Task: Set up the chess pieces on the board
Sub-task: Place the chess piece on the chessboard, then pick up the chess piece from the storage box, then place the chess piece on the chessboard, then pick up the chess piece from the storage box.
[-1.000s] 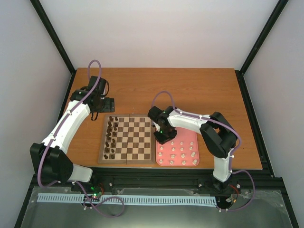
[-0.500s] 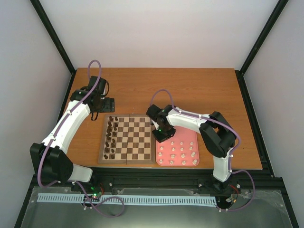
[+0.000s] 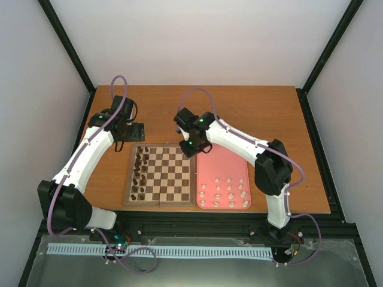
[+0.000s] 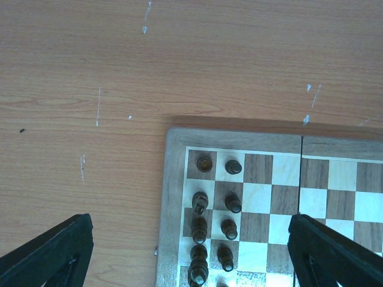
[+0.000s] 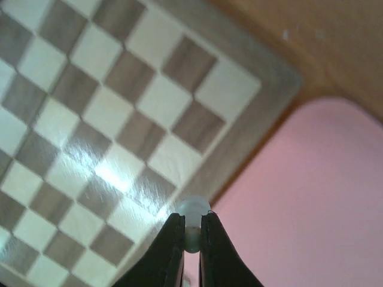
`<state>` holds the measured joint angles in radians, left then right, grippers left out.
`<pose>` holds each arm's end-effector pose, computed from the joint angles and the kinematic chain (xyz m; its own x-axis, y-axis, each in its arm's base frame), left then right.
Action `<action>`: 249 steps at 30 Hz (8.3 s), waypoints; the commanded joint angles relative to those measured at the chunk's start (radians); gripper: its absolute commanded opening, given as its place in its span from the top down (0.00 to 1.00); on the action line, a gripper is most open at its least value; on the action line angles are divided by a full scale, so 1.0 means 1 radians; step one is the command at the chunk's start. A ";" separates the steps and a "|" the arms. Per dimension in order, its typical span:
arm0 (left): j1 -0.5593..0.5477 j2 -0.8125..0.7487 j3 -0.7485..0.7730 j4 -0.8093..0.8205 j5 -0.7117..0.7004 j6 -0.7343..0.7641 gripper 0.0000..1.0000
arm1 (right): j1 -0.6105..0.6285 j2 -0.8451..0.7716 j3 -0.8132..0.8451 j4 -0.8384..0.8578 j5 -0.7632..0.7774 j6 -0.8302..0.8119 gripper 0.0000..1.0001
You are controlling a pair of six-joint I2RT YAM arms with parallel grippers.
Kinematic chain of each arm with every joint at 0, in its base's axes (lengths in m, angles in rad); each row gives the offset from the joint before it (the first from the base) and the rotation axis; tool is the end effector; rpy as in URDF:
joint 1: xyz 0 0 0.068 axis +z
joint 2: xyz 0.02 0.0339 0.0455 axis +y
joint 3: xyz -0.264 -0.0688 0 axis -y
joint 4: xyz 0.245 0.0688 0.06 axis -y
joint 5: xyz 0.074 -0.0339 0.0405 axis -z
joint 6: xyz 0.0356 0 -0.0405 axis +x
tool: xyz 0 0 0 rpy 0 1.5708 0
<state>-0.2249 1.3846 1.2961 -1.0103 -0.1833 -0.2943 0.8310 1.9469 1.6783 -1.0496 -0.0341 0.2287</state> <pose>0.2647 -0.0539 0.3140 -0.8711 -0.0933 -0.4822 -0.1193 0.9926 0.0235 0.2664 0.2937 0.2458 -0.8044 -0.5452 -0.2359 -0.5766 0.8122 0.0888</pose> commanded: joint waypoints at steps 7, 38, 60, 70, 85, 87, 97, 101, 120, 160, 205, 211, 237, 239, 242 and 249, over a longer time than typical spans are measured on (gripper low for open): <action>0.007 -0.024 0.019 0.003 -0.004 0.012 0.00 | 0.008 0.312 0.397 -0.116 -0.005 -0.058 0.97; 0.008 -0.005 0.011 0.012 0.022 0.015 0.00 | -0.035 0.504 0.586 -0.130 -0.047 -0.087 0.97; 0.008 0.010 0.021 0.012 0.020 0.017 0.00 | -0.035 0.477 0.589 -0.142 -0.085 -0.109 0.43; 0.008 0.007 0.031 0.005 0.018 0.018 0.00 | -0.035 0.233 0.429 -0.147 0.000 -0.091 0.36; 0.007 0.022 0.014 0.015 0.029 0.011 0.00 | 0.078 -0.229 -0.309 0.000 -0.037 -0.003 0.41; 0.007 0.029 0.014 0.016 0.031 0.011 0.00 | 0.110 -0.241 -0.351 0.018 -0.059 0.017 0.42; 0.008 0.044 0.012 0.018 0.034 0.006 0.00 | 0.173 -0.273 -0.468 0.095 -0.092 0.031 0.47; 0.008 0.049 0.011 0.020 0.033 0.004 0.00 | 0.191 -0.265 -0.491 0.109 -0.097 0.031 0.52; 0.007 0.046 0.003 0.018 0.038 0.003 0.00 | 0.198 -0.174 -0.517 0.176 -0.087 0.016 0.68; 0.008 0.049 0.000 0.019 0.019 0.011 0.00 | -0.050 0.149 0.181 -0.047 0.012 -0.176 0.97; 0.007 0.063 -0.006 0.027 0.023 0.015 0.00 | -0.076 0.388 0.407 -0.099 -0.060 -0.195 0.81; 0.007 0.059 -0.006 0.027 0.020 0.016 0.00 | -0.076 0.365 0.406 -0.096 -0.067 -0.200 0.59; 0.008 0.071 0.013 0.024 0.041 0.011 0.00 | 0.077 -0.113 -0.359 0.128 -0.109 -0.037 0.47; 0.008 0.069 0.014 0.022 0.039 0.012 0.00 | 0.080 -0.105 -0.376 0.145 -0.113 -0.016 0.50; 0.008 0.065 0.009 0.022 0.038 0.011 0.00 | 0.079 -0.104 -0.400 0.155 -0.100 -0.012 0.52; 0.008 0.060 0.000 0.024 0.037 0.012 0.00 | 0.080 -0.093 -0.447 0.164 -0.074 -0.001 0.59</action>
<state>-0.2241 1.4471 1.2823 -0.9989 -0.1486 -0.2932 0.9104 1.8366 1.2533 -0.9108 -0.1303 0.2031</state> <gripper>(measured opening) 0.998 0.429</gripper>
